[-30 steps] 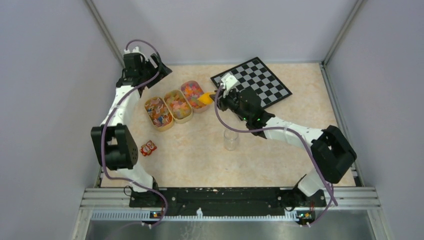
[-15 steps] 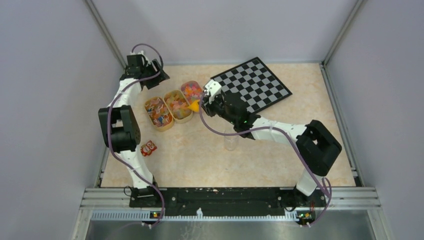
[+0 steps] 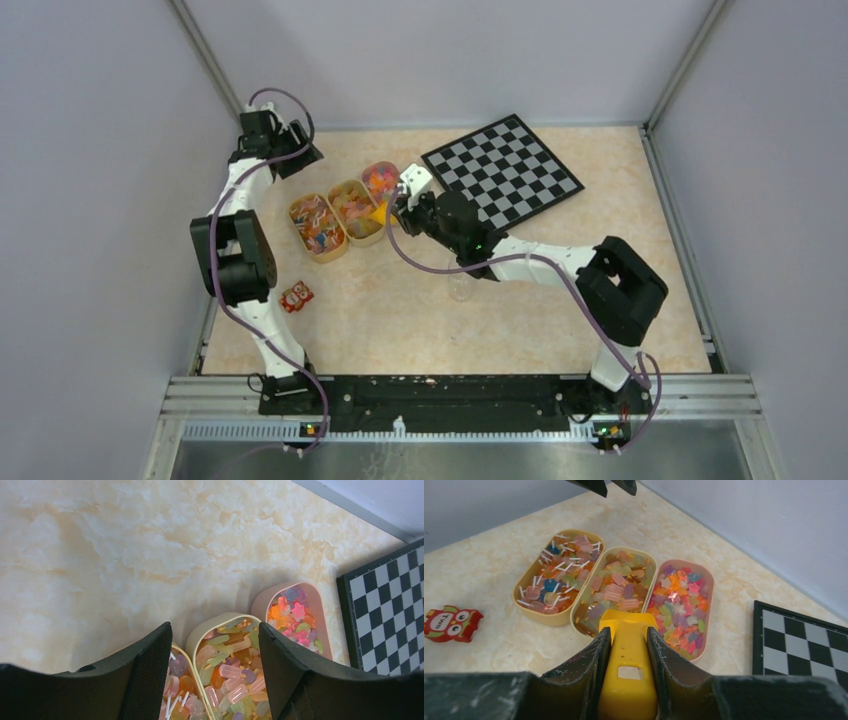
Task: Pack the candies
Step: Scoop the fake candies from the storage box.
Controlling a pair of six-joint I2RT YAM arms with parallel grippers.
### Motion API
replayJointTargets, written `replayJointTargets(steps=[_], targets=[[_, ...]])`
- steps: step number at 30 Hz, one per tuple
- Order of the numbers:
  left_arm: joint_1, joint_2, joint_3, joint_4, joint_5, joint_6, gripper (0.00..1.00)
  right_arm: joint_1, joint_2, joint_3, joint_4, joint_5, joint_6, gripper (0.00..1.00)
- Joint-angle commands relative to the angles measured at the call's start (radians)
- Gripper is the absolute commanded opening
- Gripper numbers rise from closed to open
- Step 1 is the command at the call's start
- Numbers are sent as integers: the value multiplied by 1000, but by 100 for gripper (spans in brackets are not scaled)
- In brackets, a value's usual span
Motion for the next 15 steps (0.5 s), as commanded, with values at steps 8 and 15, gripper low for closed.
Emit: replayJointTargets(steps=[8,15], targets=[[6,119,92,141,177,-116,62,-6,-9,104,-29,145,-108,0],[-8,247,163,199,305,-206,59,-15,8,96,-35,170,-106,0]])
